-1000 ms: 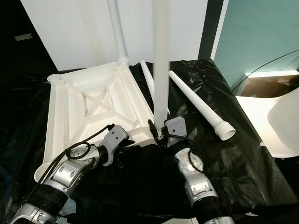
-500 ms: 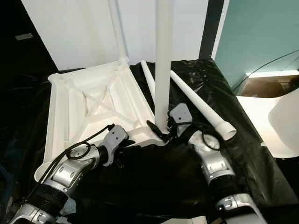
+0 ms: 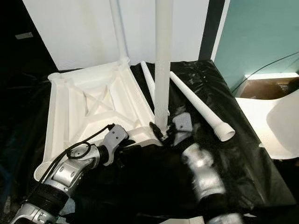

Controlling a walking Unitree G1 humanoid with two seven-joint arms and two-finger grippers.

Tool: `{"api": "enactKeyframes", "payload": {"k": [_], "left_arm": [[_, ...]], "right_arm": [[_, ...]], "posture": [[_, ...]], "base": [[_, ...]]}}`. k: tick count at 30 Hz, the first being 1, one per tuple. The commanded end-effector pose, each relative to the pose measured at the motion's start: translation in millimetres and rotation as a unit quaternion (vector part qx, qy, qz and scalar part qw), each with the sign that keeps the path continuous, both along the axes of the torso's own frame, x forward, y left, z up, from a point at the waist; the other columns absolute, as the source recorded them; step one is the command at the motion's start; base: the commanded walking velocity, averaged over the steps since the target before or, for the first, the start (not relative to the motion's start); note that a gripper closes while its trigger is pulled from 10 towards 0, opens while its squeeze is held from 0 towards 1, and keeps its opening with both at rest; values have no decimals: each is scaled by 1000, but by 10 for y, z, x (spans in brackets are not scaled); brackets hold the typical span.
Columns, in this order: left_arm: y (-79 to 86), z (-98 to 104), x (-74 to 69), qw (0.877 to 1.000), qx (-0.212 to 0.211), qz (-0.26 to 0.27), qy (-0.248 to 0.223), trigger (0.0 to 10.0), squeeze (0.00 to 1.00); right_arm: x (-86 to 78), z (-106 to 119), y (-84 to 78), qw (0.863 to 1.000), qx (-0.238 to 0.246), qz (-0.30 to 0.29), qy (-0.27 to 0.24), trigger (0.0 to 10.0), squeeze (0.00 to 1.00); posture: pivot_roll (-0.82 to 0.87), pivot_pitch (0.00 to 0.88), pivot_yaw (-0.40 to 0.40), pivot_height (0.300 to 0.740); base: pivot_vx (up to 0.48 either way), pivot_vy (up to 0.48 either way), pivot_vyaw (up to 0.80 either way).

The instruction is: Building children table

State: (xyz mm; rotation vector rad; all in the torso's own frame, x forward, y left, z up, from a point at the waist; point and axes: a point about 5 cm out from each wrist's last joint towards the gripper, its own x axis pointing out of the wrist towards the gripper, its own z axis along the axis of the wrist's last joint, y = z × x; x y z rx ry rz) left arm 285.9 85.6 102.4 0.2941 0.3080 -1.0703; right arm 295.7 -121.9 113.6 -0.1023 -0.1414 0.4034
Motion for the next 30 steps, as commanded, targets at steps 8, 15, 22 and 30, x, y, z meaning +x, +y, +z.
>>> {"api": "enactKeyframes", "payload": {"k": [8,15,22,30], "left_arm": [[-57,-196,-155,997,15,-53,45,10000,0],[-80,-172,-136,998,9,-52,43,10000,0],[-93,-202,-171,997,7,-53,48,10000,0],[-127,-241,-221,997,2,-54,56,10000,0]], "right_arm": [[18,-119,-163,995,-14,-95,15,0,0],[13,-33,-53,1000,-1,-1,11,10000,1000],[-33,-30,-42,986,-63,149,27,10000,0],[111,320,-96,963,-126,235,-27,10000,0]], "posture": [[-15,0,28,740],[-20,0,21,740],[-20,0,10,740],[-26,0,8,740]], "base": [[0,0,0],[0,0,0],[0,0,0],[0,0,0]]}}
